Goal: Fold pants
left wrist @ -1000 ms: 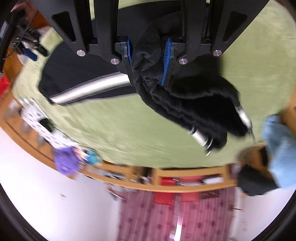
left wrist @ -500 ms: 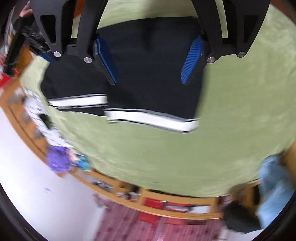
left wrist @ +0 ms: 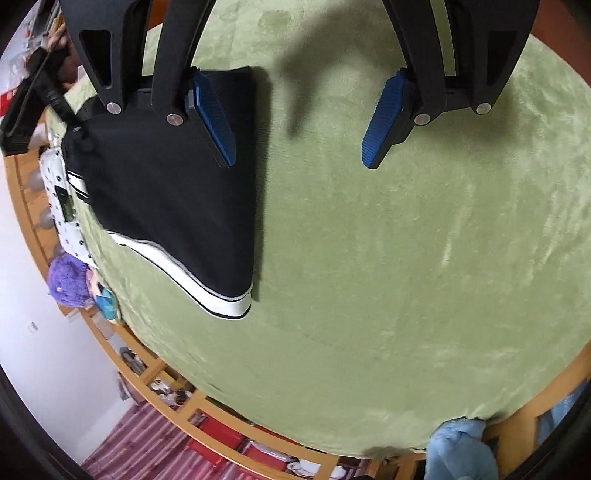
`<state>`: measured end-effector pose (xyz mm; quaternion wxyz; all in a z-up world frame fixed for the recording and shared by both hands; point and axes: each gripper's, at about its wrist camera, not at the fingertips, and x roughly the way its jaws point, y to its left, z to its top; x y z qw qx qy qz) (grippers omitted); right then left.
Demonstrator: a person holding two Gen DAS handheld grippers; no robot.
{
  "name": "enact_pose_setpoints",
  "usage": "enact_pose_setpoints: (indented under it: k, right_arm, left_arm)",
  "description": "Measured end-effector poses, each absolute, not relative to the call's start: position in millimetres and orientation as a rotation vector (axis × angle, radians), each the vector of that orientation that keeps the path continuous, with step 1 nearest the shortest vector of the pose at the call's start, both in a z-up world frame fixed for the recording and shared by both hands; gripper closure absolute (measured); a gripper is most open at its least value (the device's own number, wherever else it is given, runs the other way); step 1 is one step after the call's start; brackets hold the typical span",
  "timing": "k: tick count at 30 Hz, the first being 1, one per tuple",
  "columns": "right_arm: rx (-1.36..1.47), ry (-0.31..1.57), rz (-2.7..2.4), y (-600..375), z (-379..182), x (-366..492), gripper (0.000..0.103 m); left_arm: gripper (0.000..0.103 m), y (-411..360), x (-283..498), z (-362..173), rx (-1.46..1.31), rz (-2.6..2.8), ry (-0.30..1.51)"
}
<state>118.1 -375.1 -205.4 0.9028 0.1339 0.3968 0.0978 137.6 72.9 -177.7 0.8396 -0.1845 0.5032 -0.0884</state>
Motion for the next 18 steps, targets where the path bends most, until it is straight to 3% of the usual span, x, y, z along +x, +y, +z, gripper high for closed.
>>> enact_pose_setpoints:
  k: [3, 6, 7, 9, 10, 12, 13, 18]
  right_arm:
    - [0.28, 0.793, 0.139, -396, -194, 103, 0.085]
    - [0.298, 0.967, 0.14, -394, -234, 112, 0.07]
    - [0.302, 1.028, 0.154, -390, -252, 115, 0.069]
    - [0.29, 0.984, 0.167, -389, -250, 111, 0.066]
    - [0.298, 0.97, 0.177, -391, -243, 110, 0.062]
    - [0.354, 0.929, 0.198, -399, -231, 111, 0.032]
    - [0.377, 0.918, 0.21, -401, -232, 109, 0.028]
    - [0.368, 0.976, 0.228, -383, -256, 132, 0.028]
  left_arm:
    - [0.034, 64, 137, -177, -0.387, -0.252, 1.054]
    - [0.034, 48, 144, -180, -0.377, -0.312, 1.061]
    - [0.034, 43, 147, -182, -0.366, -0.316, 1.072]
    - [0.034, 33, 150, -184, -0.329, -0.321, 1.09]
    - [0.034, 31, 150, -183, -0.321, -0.326, 1.089]
    - [0.034, 28, 153, -182, -0.326, -0.327, 1.089]
    - [0.034, 28, 155, -183, -0.338, -0.327, 1.092]
    - [0.034, 23, 160, -187, -0.332, -0.318, 1.106]
